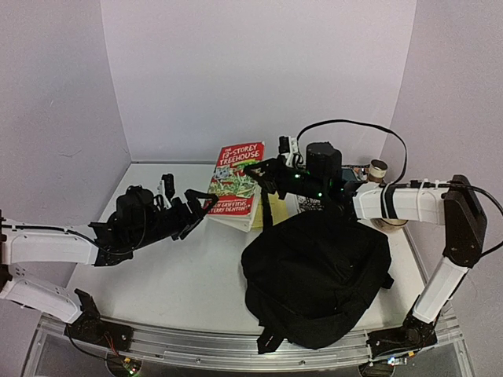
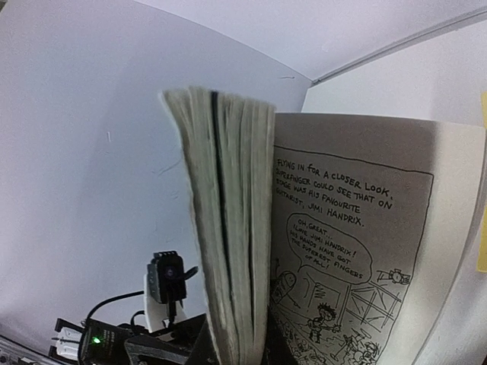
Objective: Pack the student bag
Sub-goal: Pass from the right arm to the left, then pick up the largest pocket of the bag from the student bag.
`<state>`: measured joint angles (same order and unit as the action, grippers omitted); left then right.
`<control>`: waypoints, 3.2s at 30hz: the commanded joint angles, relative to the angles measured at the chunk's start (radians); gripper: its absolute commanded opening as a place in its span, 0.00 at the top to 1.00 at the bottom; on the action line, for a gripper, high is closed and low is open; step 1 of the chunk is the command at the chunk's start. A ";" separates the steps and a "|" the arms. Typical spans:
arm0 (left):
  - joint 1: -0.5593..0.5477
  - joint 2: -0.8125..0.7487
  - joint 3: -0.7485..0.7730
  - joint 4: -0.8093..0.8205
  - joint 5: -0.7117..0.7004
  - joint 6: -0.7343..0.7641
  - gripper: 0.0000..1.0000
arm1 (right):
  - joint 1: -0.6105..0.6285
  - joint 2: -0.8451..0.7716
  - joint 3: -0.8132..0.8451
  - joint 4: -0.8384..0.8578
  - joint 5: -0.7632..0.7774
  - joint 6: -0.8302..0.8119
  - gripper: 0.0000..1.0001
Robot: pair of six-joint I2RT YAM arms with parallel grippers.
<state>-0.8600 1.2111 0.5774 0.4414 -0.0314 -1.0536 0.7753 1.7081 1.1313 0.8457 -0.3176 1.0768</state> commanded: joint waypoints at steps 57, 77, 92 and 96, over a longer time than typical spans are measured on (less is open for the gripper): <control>0.048 0.113 -0.142 0.486 0.016 -0.229 1.00 | 0.020 -0.271 -0.024 -0.727 0.172 -0.512 0.41; 0.299 -0.021 -0.133 0.113 0.349 -0.095 1.00 | 0.308 -0.253 0.094 -1.342 0.340 -0.706 0.21; 0.345 -0.042 -0.133 0.079 0.488 -0.048 1.00 | 0.394 -0.070 0.169 -1.382 0.376 -0.670 0.40; 0.345 -0.073 -0.140 0.076 0.542 -0.042 1.00 | 0.394 -0.052 0.200 -1.383 0.428 -0.690 0.78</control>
<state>-0.5171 1.2029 0.4175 0.4446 0.4297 -1.1334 1.1641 1.6353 1.2725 -0.4796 0.0383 0.4051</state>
